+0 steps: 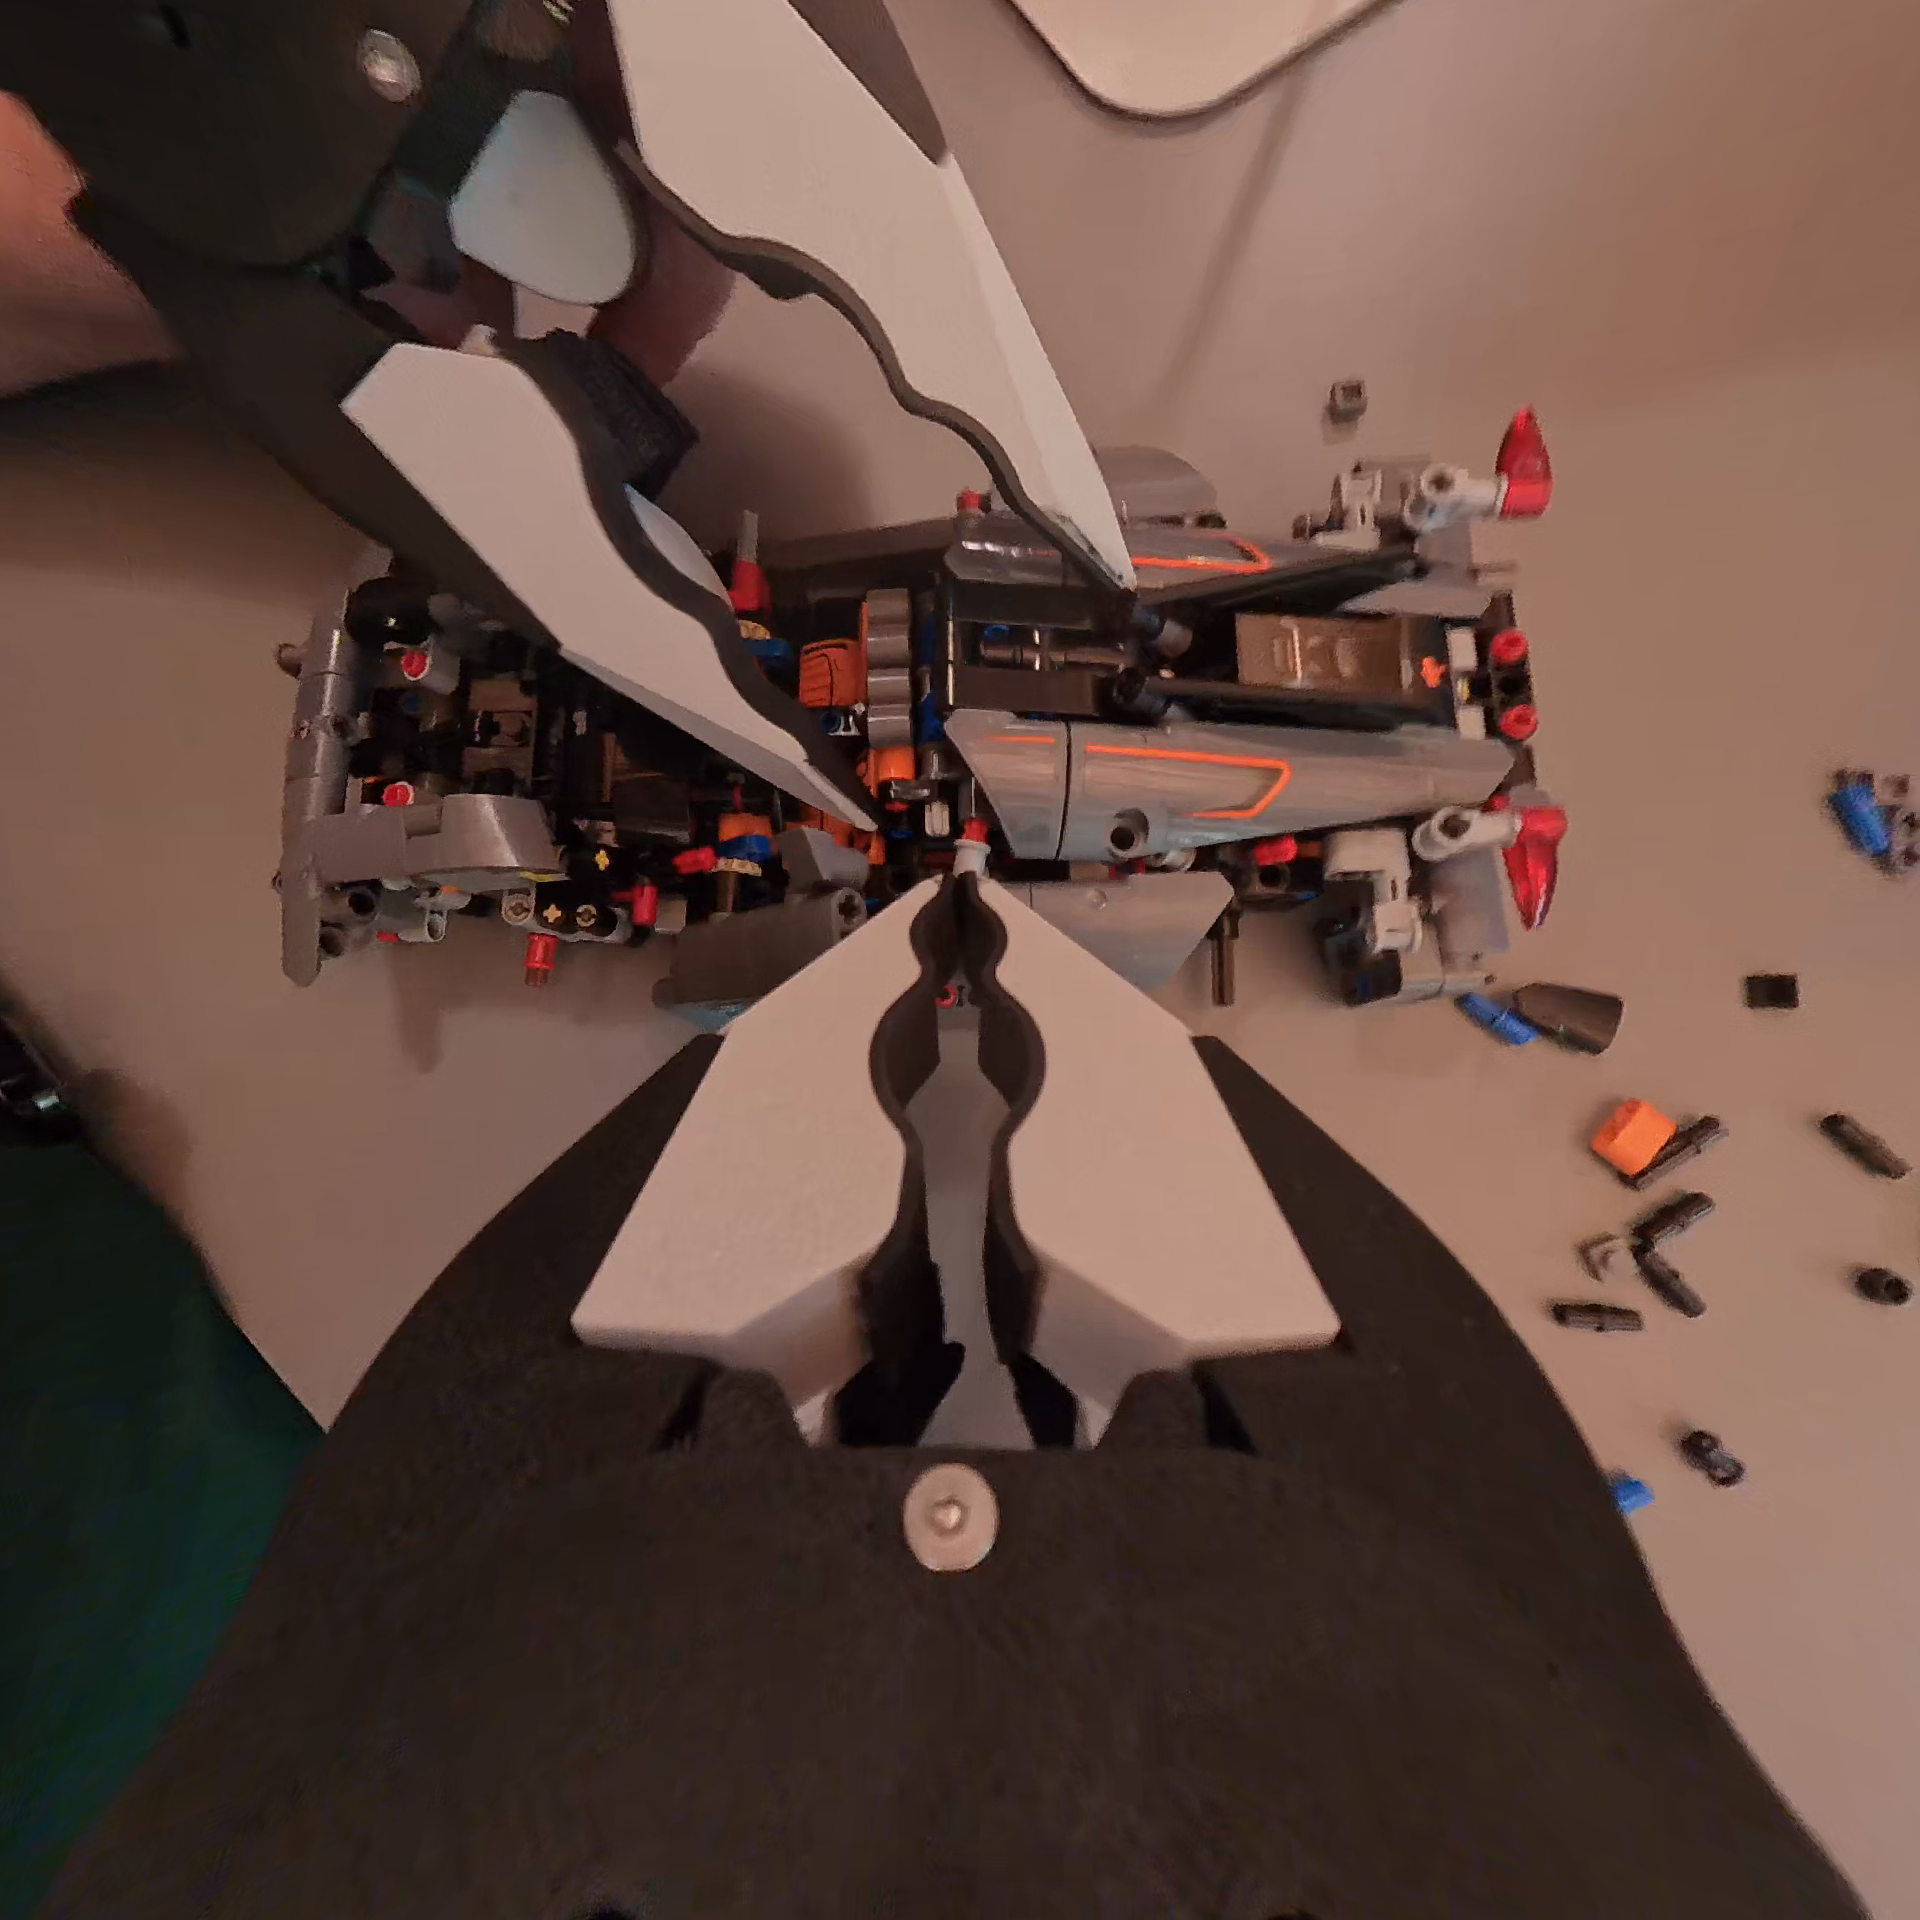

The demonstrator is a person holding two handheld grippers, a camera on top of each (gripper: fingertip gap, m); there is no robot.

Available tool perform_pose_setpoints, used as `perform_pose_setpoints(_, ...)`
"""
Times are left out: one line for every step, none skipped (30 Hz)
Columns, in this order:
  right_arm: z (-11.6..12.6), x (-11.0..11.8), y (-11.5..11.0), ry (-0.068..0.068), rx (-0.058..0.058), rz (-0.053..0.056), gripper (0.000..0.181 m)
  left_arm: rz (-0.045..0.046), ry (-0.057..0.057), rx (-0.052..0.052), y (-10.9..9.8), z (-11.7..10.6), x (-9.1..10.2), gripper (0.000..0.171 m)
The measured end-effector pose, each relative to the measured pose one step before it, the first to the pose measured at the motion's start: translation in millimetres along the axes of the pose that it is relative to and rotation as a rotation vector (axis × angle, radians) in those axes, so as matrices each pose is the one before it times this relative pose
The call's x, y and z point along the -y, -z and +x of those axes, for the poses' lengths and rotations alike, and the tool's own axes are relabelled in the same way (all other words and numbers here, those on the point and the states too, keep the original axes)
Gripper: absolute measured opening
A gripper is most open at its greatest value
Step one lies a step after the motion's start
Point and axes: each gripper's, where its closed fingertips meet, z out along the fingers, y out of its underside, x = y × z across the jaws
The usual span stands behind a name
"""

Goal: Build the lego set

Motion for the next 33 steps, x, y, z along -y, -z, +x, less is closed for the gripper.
perform_pose_setpoints(-1.80, 2.43, 3.51, 0.0360, 0.0036, 0.0173, 0.000, 0.00505, 0.0074, -0.0068, 0.64, 0.51, 0.48, 0.060)
perform_pose_setpoints(-0.95, 1.92, 3.72, 0.0432, 0.0003, 0.0097, 0.000, -0.00203, 0.0027, -0.0021, 0.79, 0.40, 0.12, 0.060)
perform_pose_setpoints(1.24, 1.43, 3.29, 0.0528, -0.0091, 0.0062, 0.002, -0.00977, -0.0057, 0.0024, 0.87, 0.26, -0.01, 0.061)
perform_pose_setpoints(2.69, 0.81, 2.13, 0.0609, -0.0141, 0.0063, 0.006, -0.01092, 0.0021, 0.0033, 1.04, -0.25, -0.10, 0.060)
perform_pose_setpoints(2.32, -1.07, 0.63, 0.0559, -0.0085, -0.0041, 0.011, -0.00220, 0.0192, -0.0058, 1.48, 0.37, 0.58, 0.059)
perform_pose_setpoints(0.51, -2.05, -0.72, 0.0537, 0.0027, -0.0114, 0.017, 0.00705, 0.0257, -0.0065, 2.34, 0.39, 0.94, 0.057)
perform_pose_setpoints(1.82, -1.50, -1.47, 0.0622, -0.0094, -0.0065, 0.022, 0.00623, 0.0208, 0.0003, 2.79, -0.35, -0.12, 0.057)
perform_pose_setpoints(2.67, -0.59, -1.80, 0.0659, -0.0159, 0.0028, 0.027, 0.00071, 0.0156, 0.0091, 3.18, -1.79, -1.57, 0.057)
perform_pose_setpoints(1.50, -0.57, -1.84, 0.0520, -0.0036, 0.0044, 0.027, -0.00023, 0.0189, 0.0118, 3.15, -2.74, -1.87, 0.057)
perform_pose_setpoints(1.62, 0.62, -1.81, 0.0394, -0.0022, 0.0089, 0.027, 0.00568, 0.0206, 0.0028, 2.62, -1.60, -0.85, 0.056)
perform_pose_setpoints(0.22, 2.86, -1.82, 0.0369, 0.0045, 0.0244, 0.028, 0.00528, 0.0156, -0.0021, 1.46, -0.55, -0.39, 0.056)
perform_pose_setpoints(-1.61, 2.03, -1.85, 0.0282, 0.0169, 0.0197, 0.026, -0.00475, 0.0057, -0.0001, -0.15, -0.22, -1.13, 0.056)
perform_pose_setpoints(-0.89, 0.49, -1.68, 0.0194, 0.0149, 0.0072, 0.025, -0.01071, -0.0045, -0.0021, -1.41, 0.34, -1.50, 0.056)
perform_pose_setpoints(1.05, 0.46, -1.03, 0.0192, -0.0001, 0.0040, 0.027, -0.00873, -0.0069, -0.0124, -2.18, 1.92, -1.03, 0.056)
perform_pose_setpoints(0.66, 0.58, -0.84, 0.0147, 0.0005, 0.0043, 0.028, 0.00188, -0.0061, -0.0004, -1.82, -0.01, 0.47, 0.058)
perform_pose_setpoints(-0.27, 0.05, -0.19, 0.0157, 0.0040, 0.0028, 0.027, -0.00020, -0.0013, 0.0010, -0.99, -0.94, 0.12, 0.058)
perform_pose_setpoints(-0.46, -1.14, 0.65, 0.0252, 0.0005, -0.0041, 0.026, -0.00076, 0.0035, -0.0077, 0.02, -0.63, 0.24, 0.058)
perform_pose_setpoints(0.20, -2.00, 0.82, 0.0193, -0.0019, -0.0087, 0.025, 0.00090, 0.0002, -0.0059, 0.66, -1.12, 0.18, 0.055)
perform_pose_setpoints(-0.11, -1.46, 0.36, 0.0029, 0.0058, -0.0038, 0.024, -0.00134, -0.0070, -0.0033, -0.18, -0.86, -0.60, 0.054)
perform_pose_setpoints(-0.39, -0.34, 0.06, 0.0056, 0.0039, 0.0070, 0.025, -0.01019, -0.0040, -0.0008, -1.37, -0.93, -2.13, 0.058)
perform_pose_setpoints(0.09, 0.31, 0.03, 0.0043, 0.0010, 0.0108, 0.025, -0.01005, -0.0022, -0.0021, -1.69, -0.56, -2.61, 0.060)
perform_pose_setpoints(-0.80, 0.73, -0.41, -0.0096, 0.0129, 0.0081, 0.027, 0.00310, 0.0025, -0.0038, -1.51, -0.21, -1.04, 0.061)
perform_pose_setpoints(-1.37, 0.66, -0.31, -0.0021, 0.0164, 0.0050, 0.030, 0.00325, 0.0092, -0.0093, -1.58, 0.47, -0.73, 0.063)
perform_pose_setpoints(0.86, -0.26, 0.07, 0.0099, -0.0025, 0.0003, 0.028, -0.00339, -0.0029, -0.0016, -1.11, -0.21, -0.92, 0.064)
perform_pose_setpoints(1.74, -0.60, -0.24, 0.0050, -0.0070, -0.0023, 0.026, -0.00145, -0.0080, 0.0031, -0.10, -0.51, 0.10, 0.064)
perform_pose_setpoints(0.03, -0.18, -0.23, 0.0022, 0.0021, 0.0028, 0.026, -0.00019, 0.0012, -0.0034, -0.05, -0.07, 0.37, 0.063)
perform_pose_setpoints(-0.23, -0.09, -0.08, 0.0069, -0.0019, 0.0031, 0.025, 0.00019, 0.0002, -0.0036, -0.16, -0.01, -0.14, 0.063)
perform_pose_setpoints(0.07, -0.09, -0.03, 0.0058, -0.0039, -0.0004, 0.025, 0.00274, -0.0020, -0.0019, -0.27, -0.12, -0.28, 0.063)
perform_pose_setpoints(0.03, -0.10, -0.33, -0.0030, 0.0001, -0.0025, 0.025, 0.00683, 0.0065, -0.0047, -0.22, -0.09, 0.16, 0.063)
perform_pose_setpoints(-0.12, 0.01, -0.11, 0.0012, -0.0010, -0.0002, 0.024, 0.00690, 0.0024, -0.0035, 0.00, -0.12, 0.00, 0.063)
perform_pose_setpoints(-0.10, -0.01, 0.00, 0.0046, -0.0042, 0.0000, 0.024, 0.00635, 0.0018, -0.0006, -0.15, 0.09, -0.01, 0.063)
perform_pose_setpoints(-0.27, -0.24, -0.31, 0.0001, -0.0042, 0.0000, 0.024, 0.00700, 0.0055, 0.0009, -0.40, 0.28, 0.28, 0.063)
perform_pose_setpoints(-0.20, -0.19, -0.30, -0.0029, -0.0046, 0.0034, 0.024, 0.00554, 0.0032, 0.0019, -0.37, 0.29, -0.04, 0.063)
